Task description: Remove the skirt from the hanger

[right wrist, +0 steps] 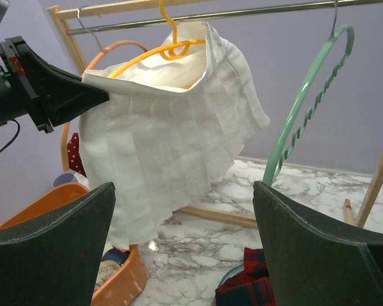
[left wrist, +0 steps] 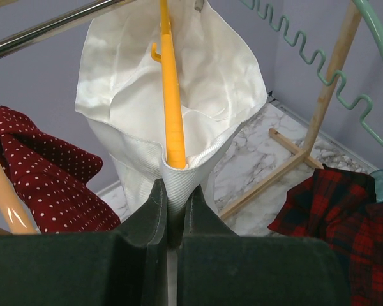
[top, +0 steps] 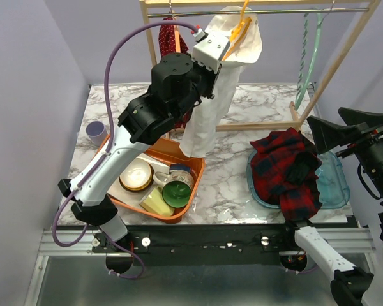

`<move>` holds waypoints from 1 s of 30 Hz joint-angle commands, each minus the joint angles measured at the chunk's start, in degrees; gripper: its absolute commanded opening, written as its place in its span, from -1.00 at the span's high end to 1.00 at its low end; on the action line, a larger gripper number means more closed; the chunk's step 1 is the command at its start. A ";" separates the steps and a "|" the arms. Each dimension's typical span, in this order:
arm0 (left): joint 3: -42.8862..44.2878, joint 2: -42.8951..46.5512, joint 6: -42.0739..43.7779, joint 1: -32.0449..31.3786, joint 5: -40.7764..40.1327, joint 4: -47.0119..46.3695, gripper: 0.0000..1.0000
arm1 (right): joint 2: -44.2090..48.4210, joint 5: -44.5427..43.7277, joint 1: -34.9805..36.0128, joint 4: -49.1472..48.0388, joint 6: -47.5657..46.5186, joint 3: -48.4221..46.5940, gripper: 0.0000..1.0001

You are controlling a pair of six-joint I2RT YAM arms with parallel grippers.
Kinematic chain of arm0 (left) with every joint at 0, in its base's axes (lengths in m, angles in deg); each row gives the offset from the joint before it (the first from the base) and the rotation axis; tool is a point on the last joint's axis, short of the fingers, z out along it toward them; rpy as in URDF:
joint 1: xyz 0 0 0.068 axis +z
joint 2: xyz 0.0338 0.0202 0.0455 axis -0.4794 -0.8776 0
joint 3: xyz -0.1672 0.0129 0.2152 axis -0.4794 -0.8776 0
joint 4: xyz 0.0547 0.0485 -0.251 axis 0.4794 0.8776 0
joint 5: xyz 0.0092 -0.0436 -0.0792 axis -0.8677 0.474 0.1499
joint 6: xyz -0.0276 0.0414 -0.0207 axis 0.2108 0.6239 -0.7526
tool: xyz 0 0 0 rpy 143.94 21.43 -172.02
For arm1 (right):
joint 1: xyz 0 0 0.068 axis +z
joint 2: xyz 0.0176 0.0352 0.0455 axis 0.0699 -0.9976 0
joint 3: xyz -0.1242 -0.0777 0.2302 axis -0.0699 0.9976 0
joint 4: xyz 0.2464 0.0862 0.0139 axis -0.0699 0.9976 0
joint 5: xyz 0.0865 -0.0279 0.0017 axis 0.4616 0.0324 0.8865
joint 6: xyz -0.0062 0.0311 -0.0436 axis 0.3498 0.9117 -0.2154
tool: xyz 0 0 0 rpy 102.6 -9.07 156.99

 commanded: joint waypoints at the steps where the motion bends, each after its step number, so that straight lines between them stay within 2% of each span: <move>1: -3.47 4.38 2.01 -0.51 3.78 -7.40 1.00 | -0.93 2.97 0.10 0.10 1.16 -0.97 -0.88; 15: -4.54 5.36 2.45 -0.51 5.27 -16.89 1.00 | -1.99 2.97 0.01 0.98 0.72 -2.11 -0.87; 21: -0.94 3.42 1.83 -0.51 6.15 -15.77 1.00 | -2.69 3.06 0.01 1.42 0.37 -3.08 -0.87; 30: -8.93 8.69 2.62 -0.51 8.26 -19.01 1.00 | -3.66 6.40 0.10 -0.16 1.42 -3.70 -0.86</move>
